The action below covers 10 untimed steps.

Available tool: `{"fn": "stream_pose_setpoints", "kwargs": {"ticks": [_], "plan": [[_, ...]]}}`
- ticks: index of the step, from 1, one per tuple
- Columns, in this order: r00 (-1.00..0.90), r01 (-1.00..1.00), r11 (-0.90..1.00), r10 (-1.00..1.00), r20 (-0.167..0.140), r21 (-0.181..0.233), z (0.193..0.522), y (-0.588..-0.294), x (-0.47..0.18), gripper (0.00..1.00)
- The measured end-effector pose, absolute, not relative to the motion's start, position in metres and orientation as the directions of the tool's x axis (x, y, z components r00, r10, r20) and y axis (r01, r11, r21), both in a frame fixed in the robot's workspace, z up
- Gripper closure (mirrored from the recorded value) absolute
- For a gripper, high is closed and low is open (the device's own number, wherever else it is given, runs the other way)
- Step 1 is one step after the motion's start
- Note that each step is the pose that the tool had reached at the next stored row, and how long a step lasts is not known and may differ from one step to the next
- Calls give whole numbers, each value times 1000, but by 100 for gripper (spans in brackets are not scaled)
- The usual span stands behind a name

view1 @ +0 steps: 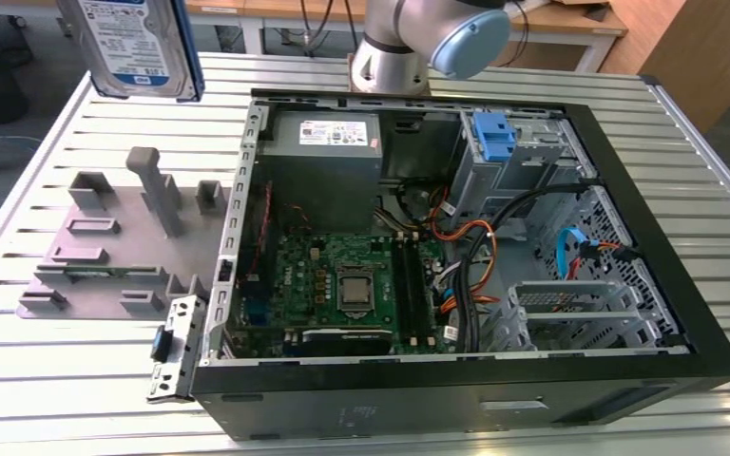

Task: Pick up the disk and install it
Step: 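Pick up the disk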

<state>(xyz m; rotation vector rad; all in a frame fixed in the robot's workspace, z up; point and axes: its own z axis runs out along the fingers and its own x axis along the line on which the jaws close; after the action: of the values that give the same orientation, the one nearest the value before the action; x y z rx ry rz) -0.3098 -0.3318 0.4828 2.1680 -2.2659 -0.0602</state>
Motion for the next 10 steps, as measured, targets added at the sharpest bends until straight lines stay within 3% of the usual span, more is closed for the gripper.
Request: {"fn": "stream_pose_setpoints", "kwargs": {"ticks": [10], "plan": [[-44,-999,44,-999,-23,31,483,-332,-284,65]]}}
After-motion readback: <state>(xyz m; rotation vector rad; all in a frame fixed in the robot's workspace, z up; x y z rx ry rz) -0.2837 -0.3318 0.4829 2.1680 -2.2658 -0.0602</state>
